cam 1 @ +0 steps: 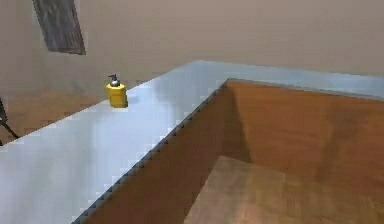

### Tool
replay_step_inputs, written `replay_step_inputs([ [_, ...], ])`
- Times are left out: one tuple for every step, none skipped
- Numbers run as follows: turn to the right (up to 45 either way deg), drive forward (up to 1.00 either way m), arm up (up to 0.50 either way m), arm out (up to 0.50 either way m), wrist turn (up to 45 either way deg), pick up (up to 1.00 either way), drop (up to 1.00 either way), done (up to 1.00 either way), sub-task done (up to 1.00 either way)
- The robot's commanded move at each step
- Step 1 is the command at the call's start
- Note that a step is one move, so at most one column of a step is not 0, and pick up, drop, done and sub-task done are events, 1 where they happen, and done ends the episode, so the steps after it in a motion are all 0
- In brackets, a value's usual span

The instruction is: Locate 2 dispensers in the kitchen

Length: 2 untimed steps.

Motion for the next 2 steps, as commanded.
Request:
replay_step_inputs([
  [45.0, 0.0, 0.0, 0.0, 0.0, 0.0, 0.0, 0.0, 0.0],
  [45.0, 0.0, 0.0, 0.0, 0.0, 0.0, 0.0, 0.0, 0.0],
])
